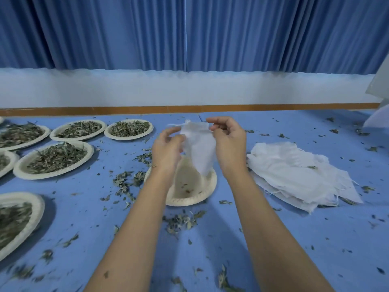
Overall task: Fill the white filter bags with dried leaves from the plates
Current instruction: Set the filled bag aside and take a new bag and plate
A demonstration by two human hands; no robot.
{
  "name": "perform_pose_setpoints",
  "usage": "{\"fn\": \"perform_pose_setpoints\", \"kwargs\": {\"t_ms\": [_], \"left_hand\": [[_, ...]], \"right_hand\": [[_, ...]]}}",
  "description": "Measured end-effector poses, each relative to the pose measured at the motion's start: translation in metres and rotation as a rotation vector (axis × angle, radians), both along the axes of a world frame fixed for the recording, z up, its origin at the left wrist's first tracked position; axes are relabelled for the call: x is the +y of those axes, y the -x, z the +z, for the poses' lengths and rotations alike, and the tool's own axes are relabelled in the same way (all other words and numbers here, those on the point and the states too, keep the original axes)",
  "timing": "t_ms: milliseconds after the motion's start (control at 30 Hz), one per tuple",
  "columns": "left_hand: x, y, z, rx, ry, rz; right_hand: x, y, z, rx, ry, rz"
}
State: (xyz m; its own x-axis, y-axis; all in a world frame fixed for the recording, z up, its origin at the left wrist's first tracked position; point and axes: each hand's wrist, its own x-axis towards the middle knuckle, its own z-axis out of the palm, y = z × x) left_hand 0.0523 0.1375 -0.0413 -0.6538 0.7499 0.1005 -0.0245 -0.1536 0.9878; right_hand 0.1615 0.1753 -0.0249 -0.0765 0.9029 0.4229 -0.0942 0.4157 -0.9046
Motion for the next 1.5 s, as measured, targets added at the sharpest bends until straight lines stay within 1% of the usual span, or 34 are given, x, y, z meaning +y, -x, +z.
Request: {"fn": "perform_pose_setpoints", "kwargs": {"t_ms": [67,133,167,233,300,333,400,467,500,533,600,633,700,767,833,967,1100,1133,1200,1300,1367,1500], "left_hand": [[-0.014,0.013,-0.002,0.119,-0.042,0.093],[-0.025,0.019,-0.005,0.235,-0.084,0.204],[-0.029,0.020,-0.007,0.267,-0.111,0.249],[-0.033,0.019,-0.008,0.306,-0.166,0.289],[-0.036,0.018,-0.008,0.410,-0.205,0.292],[-0.037,0.017,-0.008,0.470,-0.225,0.290],[-0.040,0.015,-0.009,0.539,-0.265,0.299],[-0.041,0.015,-0.011,0.552,-0.271,0.327],[-0.041,0.014,-0.011,0.551,-0.256,0.335],[-0.040,0.014,-0.012,0.546,-0.233,0.328],[-0.040,0.013,-0.013,0.499,-0.184,0.284],[-0.040,0.011,-0.014,0.468,-0.168,0.256],[-0.041,0.007,-0.013,0.443,-0.151,0.213],[-0.041,0.005,-0.012,0.442,-0.143,0.189],[-0.039,0.005,-0.012,0.432,-0.144,0.173],[-0.038,0.003,-0.014,0.446,-0.138,0.188],[-0.037,0.003,-0.015,0.480,-0.113,0.257],[-0.037,0.004,-0.016,0.502,-0.096,0.271],[-0.037,0.005,-0.017,0.515,-0.066,0.287],[-0.037,0.007,-0.018,0.515,-0.022,0.286],[-0.038,0.008,-0.020,0.555,-0.007,0.284],[-0.042,0.006,-0.022,0.660,-0.032,0.276]], "right_hand": [[-0.006,0.007,-0.008,-0.171,-0.040,-0.066],[-0.011,0.013,-0.014,-0.362,-0.134,-0.160],[-0.014,0.016,-0.015,-0.397,-0.152,-0.170],[-0.017,0.020,-0.012,-0.372,-0.115,-0.074],[-0.022,0.022,-0.010,-0.309,-0.045,0.059],[-0.023,0.022,-0.010,-0.308,-0.036,0.058],[-0.020,0.020,-0.012,-0.349,-0.074,-0.071],[-0.018,0.016,-0.014,-0.391,-0.098,-0.188],[-0.016,0.013,-0.015,-0.362,-0.070,-0.164],[-0.016,0.012,-0.015,-0.284,-0.006,-0.073],[-0.016,0.012,-0.014,-0.120,0.142,0.181],[-0.016,0.013,-0.014,-0.095,0.181,0.275],[-0.015,0.014,-0.014,-0.164,0.189,0.337],[-0.013,0.015,-0.017,-0.246,0.167,0.280],[-0.012,0.014,-0.021,-0.284,0.123,0.213],[-0.010,0.013,-0.028,-0.382,-0.049,0.115],[-0.012,0.015,-0.031,-0.301,-0.051,0.043],[-0.012,0.015,-0.030,-0.307,-0.071,0.033],[-0.012,0.014,-0.030,-0.350,-0.120,0.041],[-0.014,0.016,-0.029,-0.273,-0.037,0.148],[-0.018,0.018,-0.028,-0.266,-0.047,0.199],[-0.018,0.019,-0.029,-0.277,-0.035,0.172]]}}
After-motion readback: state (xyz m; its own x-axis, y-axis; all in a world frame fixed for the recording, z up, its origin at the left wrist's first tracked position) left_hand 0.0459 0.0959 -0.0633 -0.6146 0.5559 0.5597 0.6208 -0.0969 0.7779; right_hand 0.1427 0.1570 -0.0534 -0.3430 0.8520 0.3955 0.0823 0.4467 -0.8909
